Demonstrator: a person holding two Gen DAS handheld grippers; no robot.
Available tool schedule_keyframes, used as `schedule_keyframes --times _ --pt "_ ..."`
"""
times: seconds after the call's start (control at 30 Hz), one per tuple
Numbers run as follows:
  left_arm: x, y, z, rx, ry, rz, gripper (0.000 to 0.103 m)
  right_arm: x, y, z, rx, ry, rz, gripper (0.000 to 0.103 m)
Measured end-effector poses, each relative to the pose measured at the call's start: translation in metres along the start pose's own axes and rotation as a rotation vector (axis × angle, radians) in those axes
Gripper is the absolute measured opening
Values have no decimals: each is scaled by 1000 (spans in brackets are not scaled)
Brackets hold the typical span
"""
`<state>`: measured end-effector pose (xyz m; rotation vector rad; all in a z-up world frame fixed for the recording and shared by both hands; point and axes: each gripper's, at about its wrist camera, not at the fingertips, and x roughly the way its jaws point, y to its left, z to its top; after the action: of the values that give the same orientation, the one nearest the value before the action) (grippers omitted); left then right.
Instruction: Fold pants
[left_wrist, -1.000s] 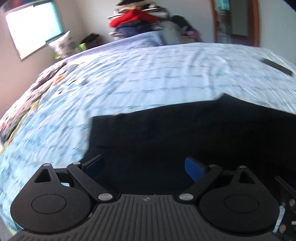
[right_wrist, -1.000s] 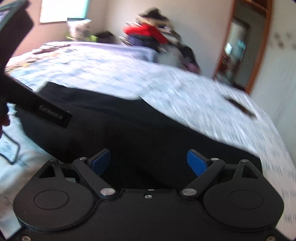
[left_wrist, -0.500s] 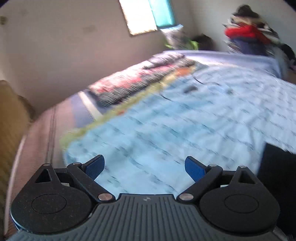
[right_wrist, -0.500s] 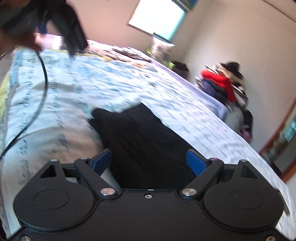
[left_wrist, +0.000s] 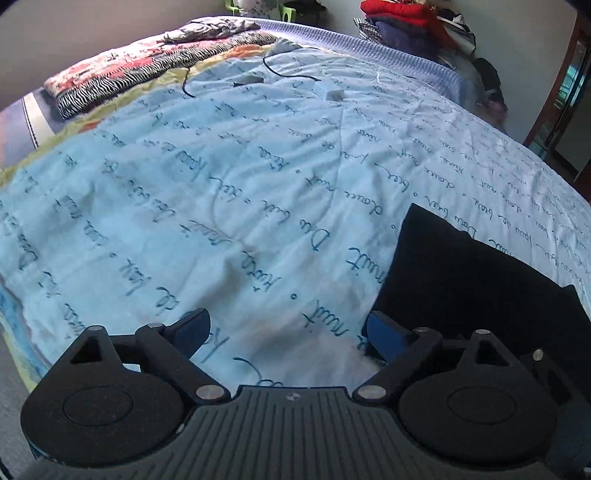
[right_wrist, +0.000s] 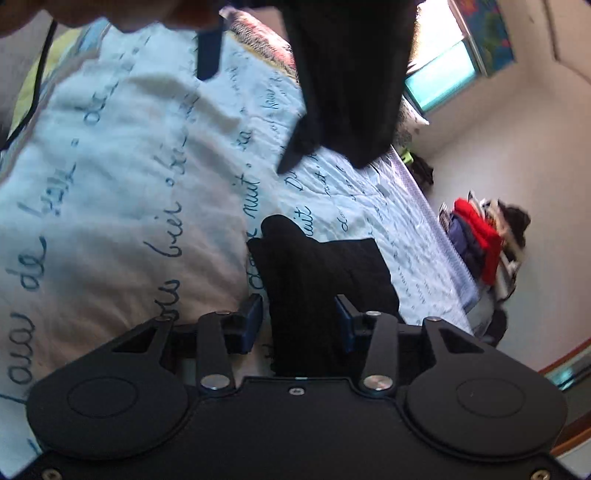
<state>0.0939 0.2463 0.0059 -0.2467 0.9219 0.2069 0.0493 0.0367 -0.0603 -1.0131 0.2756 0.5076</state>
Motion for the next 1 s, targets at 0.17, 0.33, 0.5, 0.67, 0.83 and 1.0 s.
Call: schedule_keyframes --times 0.17,0.33,0.5,0.67,0.83,1.0 --pt "24 9 -1 -117 87 -164 94 3 -5 3 76 -19 25 19" --pt "54 15 -2 -275 174 -358 95 -9 -38 -9 353 -73 115 13" --pt "77 4 12 -324 199 -534 96 -22 -84 -29 640 -150 221 12" --pt "112 -16 23 -381 264 -697 95 -22 -101 -37 785 -178 273 12" --pt "113 -28 31 -361 245 -642 62 -17 -97 -42 826 -170 298 12" --pt "120 -23 33 -362 276 -603 29 -28 -108 -54 883 -198 385 14"
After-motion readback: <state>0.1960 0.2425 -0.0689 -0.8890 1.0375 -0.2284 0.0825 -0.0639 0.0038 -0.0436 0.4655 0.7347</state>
